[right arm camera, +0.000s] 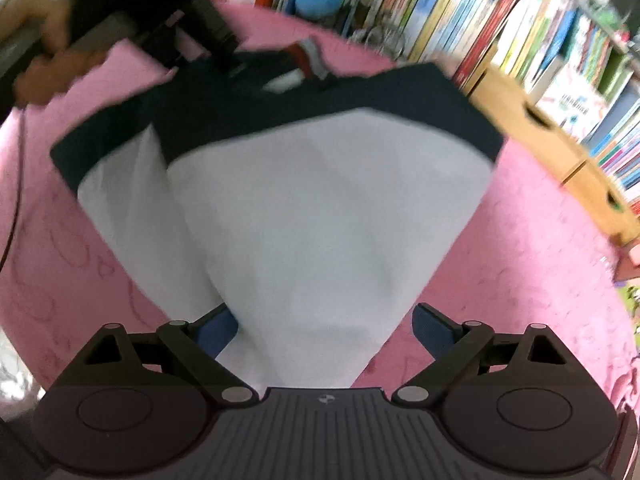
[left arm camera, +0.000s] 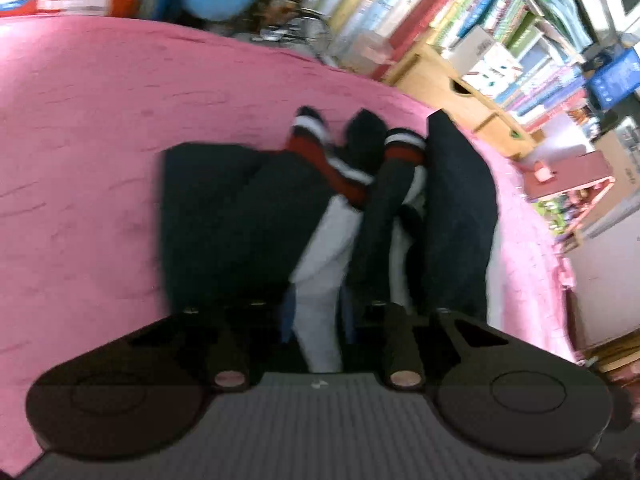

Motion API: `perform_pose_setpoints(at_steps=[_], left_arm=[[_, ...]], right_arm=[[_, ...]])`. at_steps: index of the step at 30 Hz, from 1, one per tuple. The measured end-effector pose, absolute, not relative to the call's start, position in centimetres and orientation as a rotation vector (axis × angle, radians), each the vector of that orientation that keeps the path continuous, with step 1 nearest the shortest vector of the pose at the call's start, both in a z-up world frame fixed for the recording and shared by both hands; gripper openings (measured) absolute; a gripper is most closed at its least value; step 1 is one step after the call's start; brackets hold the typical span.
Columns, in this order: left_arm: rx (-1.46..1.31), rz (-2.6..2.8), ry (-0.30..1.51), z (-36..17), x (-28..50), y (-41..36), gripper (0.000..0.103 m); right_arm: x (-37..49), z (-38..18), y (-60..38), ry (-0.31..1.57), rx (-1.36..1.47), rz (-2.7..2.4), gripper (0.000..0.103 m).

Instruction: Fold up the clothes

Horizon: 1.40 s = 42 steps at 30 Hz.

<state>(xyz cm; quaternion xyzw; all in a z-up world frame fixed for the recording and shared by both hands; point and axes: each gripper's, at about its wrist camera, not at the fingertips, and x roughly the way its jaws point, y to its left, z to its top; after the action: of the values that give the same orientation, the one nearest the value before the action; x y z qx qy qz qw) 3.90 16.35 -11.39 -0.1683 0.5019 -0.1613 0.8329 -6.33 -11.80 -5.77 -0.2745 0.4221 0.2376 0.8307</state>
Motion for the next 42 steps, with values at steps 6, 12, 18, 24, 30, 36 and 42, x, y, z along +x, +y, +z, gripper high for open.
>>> perform_pose_setpoints(at_steps=[6, 12, 18, 24, 30, 36, 42], left_arm=[[-0.378, -0.246, 1.126, -11.7, 1.2, 19.0, 0.020], [-0.433, -0.212, 0.973, -7.8, 3.8, 19.7, 0.048], [-0.206, -0.153, 1.036, -9.6, 9.5, 14.9, 0.065], [-0.195, -0.116, 1.061, -11.3, 8.8, 15.2, 0.065], [-0.195, -0.074, 0.989, -8.5, 8.1, 16.7, 0.061], [-0.105, -0.145, 0.981, -8.4, 10.8, 13.4, 0.081], [0.016, 0.079, 0.969, -8.2, 10.1, 11.7, 0.068]], right_arm=[[-6.8, -3.8, -8.4, 0.752, -0.529, 0.594, 0.103], [-3.7, -6.4, -3.3, 0.659, -0.644, 0.509, 0.103], [-1.2, -5.7, -4.1, 0.730, -0.509, 0.333, 0.023], [0.3, -2.5, -17.6, 0.754, -0.365, -0.122, 0.036], [1.4, -5.1, -32.1, 1.012, -0.284, -0.559, 0.065], [0.7, -3.5, -28.7, 0.832, -0.137, -0.211, 0.075], [7.0, -6.4, -20.7, 0.877, -0.208, 0.081, 0.061]])
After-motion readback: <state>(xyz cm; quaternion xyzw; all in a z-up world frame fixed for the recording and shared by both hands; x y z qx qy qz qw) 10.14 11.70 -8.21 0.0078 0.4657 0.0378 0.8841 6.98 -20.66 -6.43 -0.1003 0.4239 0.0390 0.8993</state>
